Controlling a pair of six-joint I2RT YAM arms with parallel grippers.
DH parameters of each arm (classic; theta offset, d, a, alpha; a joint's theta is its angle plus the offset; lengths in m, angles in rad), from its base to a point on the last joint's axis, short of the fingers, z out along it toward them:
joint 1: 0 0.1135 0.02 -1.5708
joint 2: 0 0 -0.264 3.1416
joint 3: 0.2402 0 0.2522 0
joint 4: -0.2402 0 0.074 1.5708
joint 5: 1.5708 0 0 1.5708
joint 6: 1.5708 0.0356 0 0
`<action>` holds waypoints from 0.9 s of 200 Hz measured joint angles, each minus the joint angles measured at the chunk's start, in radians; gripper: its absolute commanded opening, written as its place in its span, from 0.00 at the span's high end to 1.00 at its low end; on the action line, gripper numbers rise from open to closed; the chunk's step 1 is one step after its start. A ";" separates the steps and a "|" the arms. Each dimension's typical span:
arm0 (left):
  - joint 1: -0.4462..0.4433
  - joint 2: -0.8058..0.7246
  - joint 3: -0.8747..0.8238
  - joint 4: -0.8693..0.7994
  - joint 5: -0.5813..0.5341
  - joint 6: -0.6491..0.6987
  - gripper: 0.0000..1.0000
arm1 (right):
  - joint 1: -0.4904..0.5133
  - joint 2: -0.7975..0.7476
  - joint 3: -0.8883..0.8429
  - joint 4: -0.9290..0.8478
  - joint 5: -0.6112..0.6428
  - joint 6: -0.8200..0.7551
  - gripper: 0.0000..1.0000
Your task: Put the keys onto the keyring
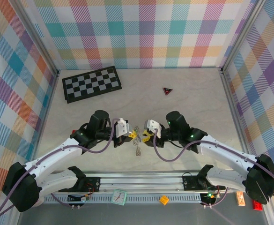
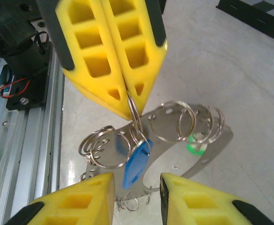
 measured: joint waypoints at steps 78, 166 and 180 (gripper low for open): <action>0.000 -0.011 -0.039 0.092 0.010 -0.074 1.00 | 0.001 0.028 -0.054 0.134 0.005 0.057 0.68; 0.000 -0.011 -0.071 0.170 0.010 -0.137 1.00 | 0.015 0.067 -0.054 0.184 0.013 0.049 0.83; 0.000 -0.014 -0.072 0.175 0.009 -0.142 1.00 | 0.015 0.067 -0.054 0.183 0.021 0.043 0.88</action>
